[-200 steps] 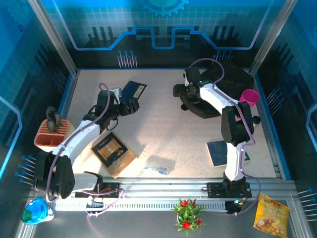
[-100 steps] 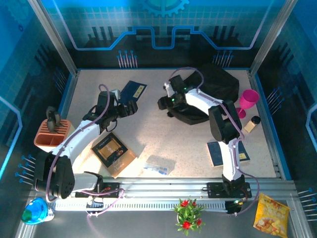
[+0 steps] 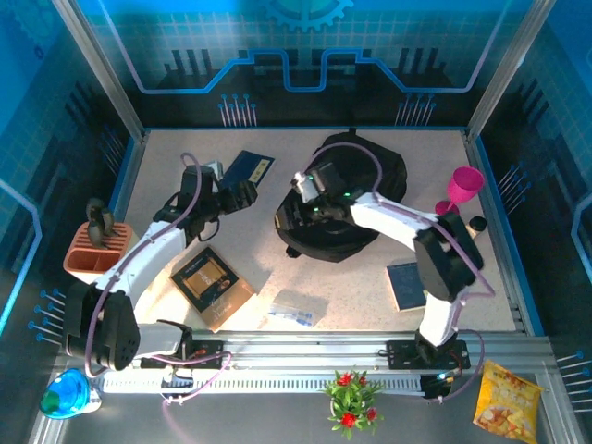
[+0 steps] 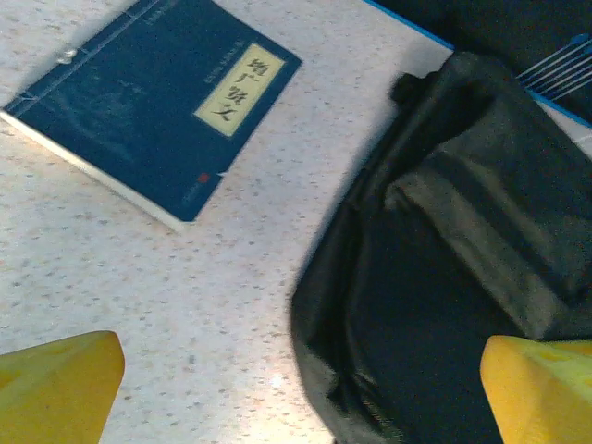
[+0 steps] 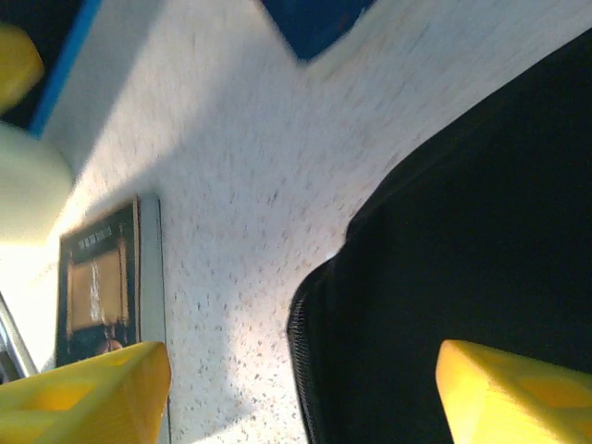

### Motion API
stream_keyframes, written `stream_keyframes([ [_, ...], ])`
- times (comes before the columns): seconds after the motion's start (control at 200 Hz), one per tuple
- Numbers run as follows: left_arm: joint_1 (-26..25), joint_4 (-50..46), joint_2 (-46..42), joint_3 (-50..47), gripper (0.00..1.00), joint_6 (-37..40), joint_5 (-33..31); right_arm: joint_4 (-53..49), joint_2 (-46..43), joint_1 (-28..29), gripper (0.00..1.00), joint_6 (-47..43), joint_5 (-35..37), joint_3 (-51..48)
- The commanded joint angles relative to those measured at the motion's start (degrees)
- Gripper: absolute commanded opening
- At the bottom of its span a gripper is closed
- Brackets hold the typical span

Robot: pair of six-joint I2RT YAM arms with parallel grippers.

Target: Pack the student bag

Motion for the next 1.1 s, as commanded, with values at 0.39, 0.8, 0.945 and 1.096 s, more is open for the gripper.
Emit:
stream_keyframes([
  [0.39,-17.2,4.9,14.4,9.9,0.97,-9.7,7.9,-3.4,-18.5,-23.9,0.79,13.5,12.2,-18.1],
  [0.8,-20.2,-1.5,27.5,15.3,0.95,-13.6,4.9,-3.6,-10.6,-25.8,0.66,13.9,7.4,-18.2],
  [0.945,-18.2,-3.9,26.0,11.5,0.95,-12.6,1.2,-1.9,-9.1,-25.3,0.62,13.7,5.1,-19.2],
  [1.096,-14.6,-3.9,23.0,7.6,0.95,-11.5,0.2,2.4,-6.8,-22.9,0.6,13.9,1.1,-19.0],
])
